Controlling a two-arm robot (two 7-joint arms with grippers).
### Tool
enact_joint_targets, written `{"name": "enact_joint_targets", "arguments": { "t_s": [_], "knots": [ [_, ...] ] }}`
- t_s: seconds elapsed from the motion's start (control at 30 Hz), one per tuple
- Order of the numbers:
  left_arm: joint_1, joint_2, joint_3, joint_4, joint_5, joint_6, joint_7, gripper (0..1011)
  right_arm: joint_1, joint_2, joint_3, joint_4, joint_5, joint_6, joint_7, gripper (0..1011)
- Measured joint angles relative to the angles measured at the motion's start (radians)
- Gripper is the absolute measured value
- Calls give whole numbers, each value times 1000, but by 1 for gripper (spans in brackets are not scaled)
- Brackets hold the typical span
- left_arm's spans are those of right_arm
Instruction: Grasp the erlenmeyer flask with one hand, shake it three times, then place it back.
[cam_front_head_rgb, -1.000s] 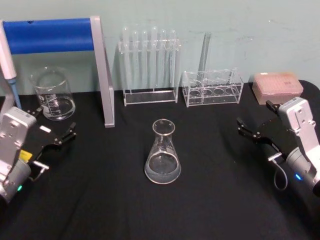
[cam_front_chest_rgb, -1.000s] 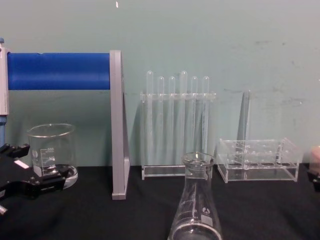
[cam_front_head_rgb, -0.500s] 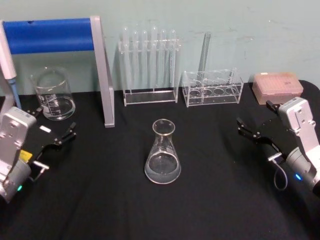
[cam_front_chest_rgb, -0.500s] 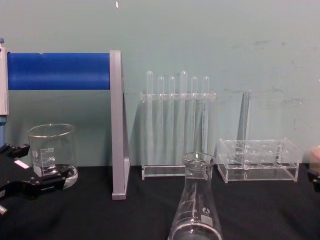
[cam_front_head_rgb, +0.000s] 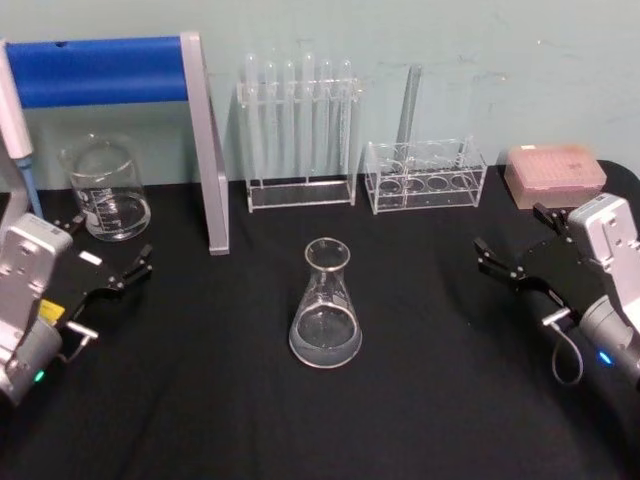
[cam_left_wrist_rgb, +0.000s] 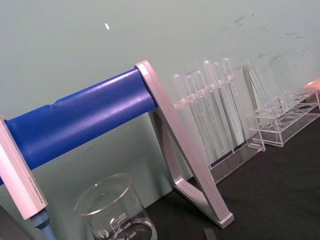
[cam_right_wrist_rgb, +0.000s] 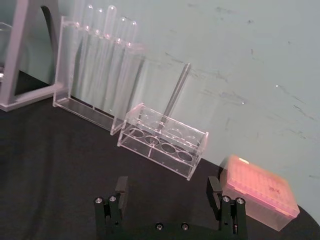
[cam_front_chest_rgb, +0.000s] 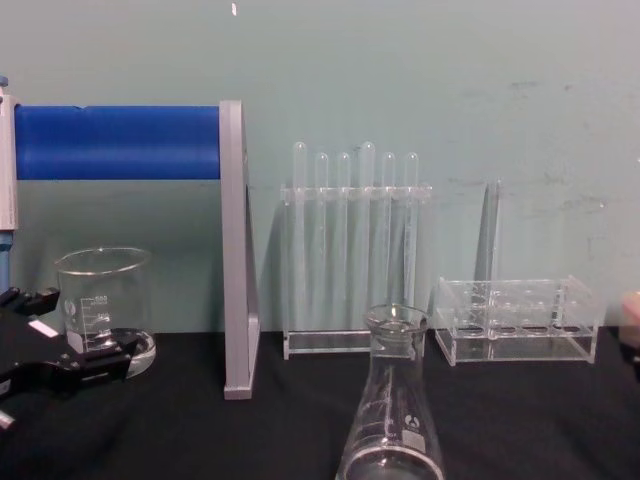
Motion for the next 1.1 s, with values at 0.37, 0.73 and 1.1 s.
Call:
{"name": "enact_joint_targets", "arguments": {
  "t_s": [0.37,0.73,1.1],
  "knots": [
    [0,0,0,0,0,0,0,1001,-83,24,45,-108,42,8,61,1003],
    [0,0,0,0,0,0,0,1001,-121,12,53,-155,73,20,140,1002],
    [0,0,0,0,0,0,0,1001,-112,-22,49,-163,109,29,242,1003]
  ]
}}
